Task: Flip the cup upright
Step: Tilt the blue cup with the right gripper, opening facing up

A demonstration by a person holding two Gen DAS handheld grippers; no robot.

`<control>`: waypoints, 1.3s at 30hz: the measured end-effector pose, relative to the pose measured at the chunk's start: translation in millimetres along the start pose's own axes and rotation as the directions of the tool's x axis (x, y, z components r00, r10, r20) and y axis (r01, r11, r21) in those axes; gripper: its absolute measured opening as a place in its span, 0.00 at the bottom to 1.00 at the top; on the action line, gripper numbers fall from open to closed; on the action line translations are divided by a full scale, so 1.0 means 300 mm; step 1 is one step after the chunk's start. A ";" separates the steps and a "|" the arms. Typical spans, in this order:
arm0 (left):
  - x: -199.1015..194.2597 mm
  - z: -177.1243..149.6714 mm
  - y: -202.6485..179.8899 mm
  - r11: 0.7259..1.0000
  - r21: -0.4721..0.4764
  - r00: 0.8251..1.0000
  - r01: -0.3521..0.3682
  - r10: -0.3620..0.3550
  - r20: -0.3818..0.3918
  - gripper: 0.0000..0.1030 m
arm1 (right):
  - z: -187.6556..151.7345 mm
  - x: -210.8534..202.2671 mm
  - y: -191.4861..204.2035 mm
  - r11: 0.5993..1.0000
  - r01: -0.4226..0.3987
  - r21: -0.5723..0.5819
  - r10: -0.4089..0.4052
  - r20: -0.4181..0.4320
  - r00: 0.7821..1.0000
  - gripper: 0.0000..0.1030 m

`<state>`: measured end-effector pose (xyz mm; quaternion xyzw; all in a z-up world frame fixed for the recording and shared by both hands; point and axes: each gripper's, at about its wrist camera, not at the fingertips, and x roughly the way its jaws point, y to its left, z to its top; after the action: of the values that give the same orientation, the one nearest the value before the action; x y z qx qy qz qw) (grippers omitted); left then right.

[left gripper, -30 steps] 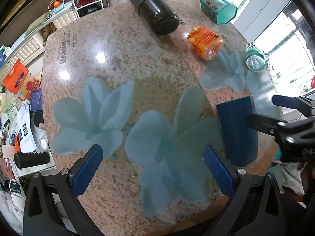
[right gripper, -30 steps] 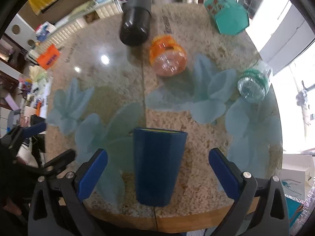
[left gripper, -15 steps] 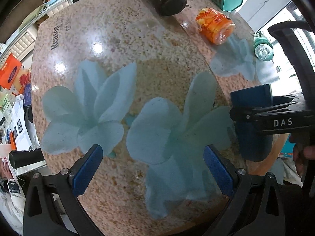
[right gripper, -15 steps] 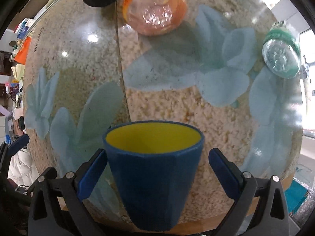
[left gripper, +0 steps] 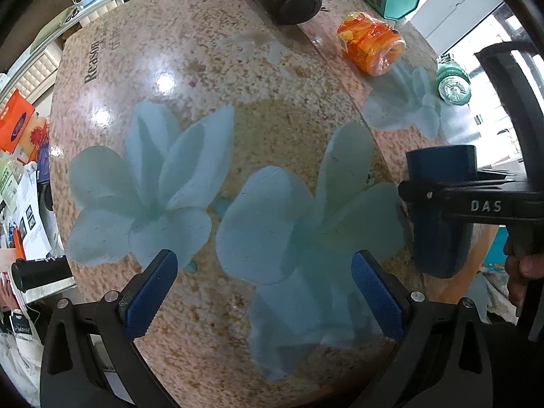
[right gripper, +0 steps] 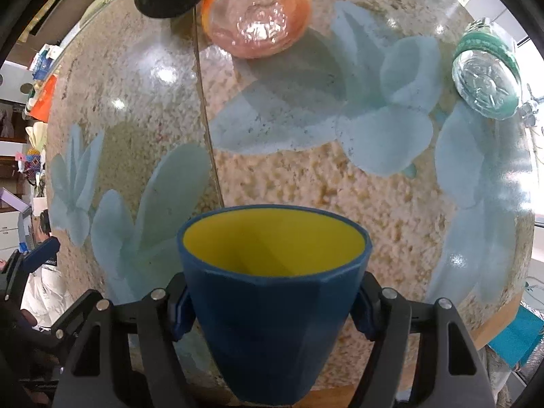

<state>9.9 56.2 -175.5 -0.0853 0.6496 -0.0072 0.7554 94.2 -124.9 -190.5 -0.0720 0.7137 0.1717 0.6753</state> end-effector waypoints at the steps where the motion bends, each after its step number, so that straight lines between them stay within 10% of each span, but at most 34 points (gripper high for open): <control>1: -0.002 0.002 -0.001 1.000 0.001 1.000 0.000 0.000 0.002 1.00 | 0.002 -0.013 -0.001 1.000 -0.005 -0.002 0.005 0.011 1.000 0.68; 11: -0.042 0.061 -0.021 1.000 0.007 0.998 0.021 -0.022 0.055 1.00 | 0.012 -0.221 -0.005 0.995 -0.070 -0.073 0.087 0.265 0.960 0.68; 22: -0.043 0.112 -0.057 0.999 0.025 0.997 0.037 -0.039 0.071 1.00 | -0.049 -0.257 -0.011 0.978 0.106 -0.180 0.006 0.530 0.848 0.68; 39: 0.039 0.096 -0.134 0.999 0.030 0.998 0.039 -0.041 0.055 1.00 | -0.104 -0.183 -0.004 0.970 0.137 -0.201 0.013 0.605 0.796 0.69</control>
<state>44.0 18.5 -177.4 -0.0876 0.6265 -0.0295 0.7739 69.6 -143.9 -135.6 -0.1165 0.4339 0.2465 0.8587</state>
